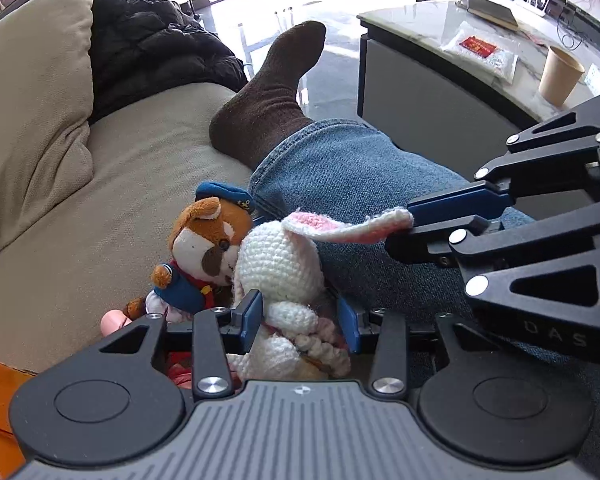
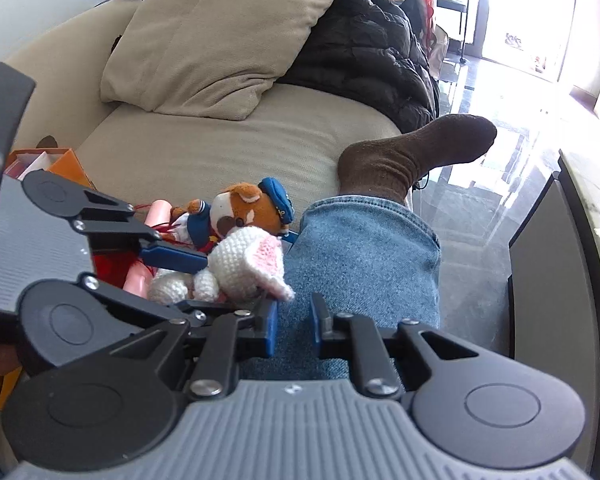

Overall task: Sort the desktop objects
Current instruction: 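Grasp the white crochet bunny with the left tool while the right tool grasps the teddy bear, then lift the bunny and teddy bear and carry them over the shoebox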

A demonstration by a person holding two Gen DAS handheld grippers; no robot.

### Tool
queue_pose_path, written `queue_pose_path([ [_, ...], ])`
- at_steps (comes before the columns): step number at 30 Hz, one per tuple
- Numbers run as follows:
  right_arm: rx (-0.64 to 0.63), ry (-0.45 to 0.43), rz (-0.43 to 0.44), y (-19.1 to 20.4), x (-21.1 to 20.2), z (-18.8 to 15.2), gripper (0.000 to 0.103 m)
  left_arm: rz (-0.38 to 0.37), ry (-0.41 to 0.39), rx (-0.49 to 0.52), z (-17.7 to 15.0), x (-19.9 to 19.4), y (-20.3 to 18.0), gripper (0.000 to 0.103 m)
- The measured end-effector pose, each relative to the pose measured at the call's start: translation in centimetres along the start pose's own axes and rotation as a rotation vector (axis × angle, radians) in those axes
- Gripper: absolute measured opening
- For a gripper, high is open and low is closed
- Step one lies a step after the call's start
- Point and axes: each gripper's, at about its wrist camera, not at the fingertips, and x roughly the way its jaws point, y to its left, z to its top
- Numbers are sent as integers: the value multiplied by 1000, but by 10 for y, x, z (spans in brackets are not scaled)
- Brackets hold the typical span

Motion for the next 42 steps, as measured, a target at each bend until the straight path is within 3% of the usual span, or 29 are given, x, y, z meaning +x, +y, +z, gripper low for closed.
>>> queue_pose_path([
  [6,-2,-10,32,-3,7,3,18,30,48,8,5,21,3,50],
  [11,-4,-13,34,-3,7,1,18,28,48,-13,6,27,5,43],
  [15,4,-11,31,-2,5,2,18,0,26,-90,6,8,17,37],
  [23,59,3,101,14,13,20,18,-10,-93,-194,1,-56,56,37],
  [29,153,45,161,23,43,42,19,26,-148,-261,3,-82,94,37],
  [32,238,91,180,22,68,51,30,37,-167,-282,2,-86,109,37],
  [35,298,124,183,17,92,60,32,33,-175,-288,2,-85,119,37],
  [39,304,169,164,14,116,74,32,25,-184,-275,5,-79,130,37],
  [42,257,152,124,20,124,88,32,16,-192,-274,8,-73,139,37],
])
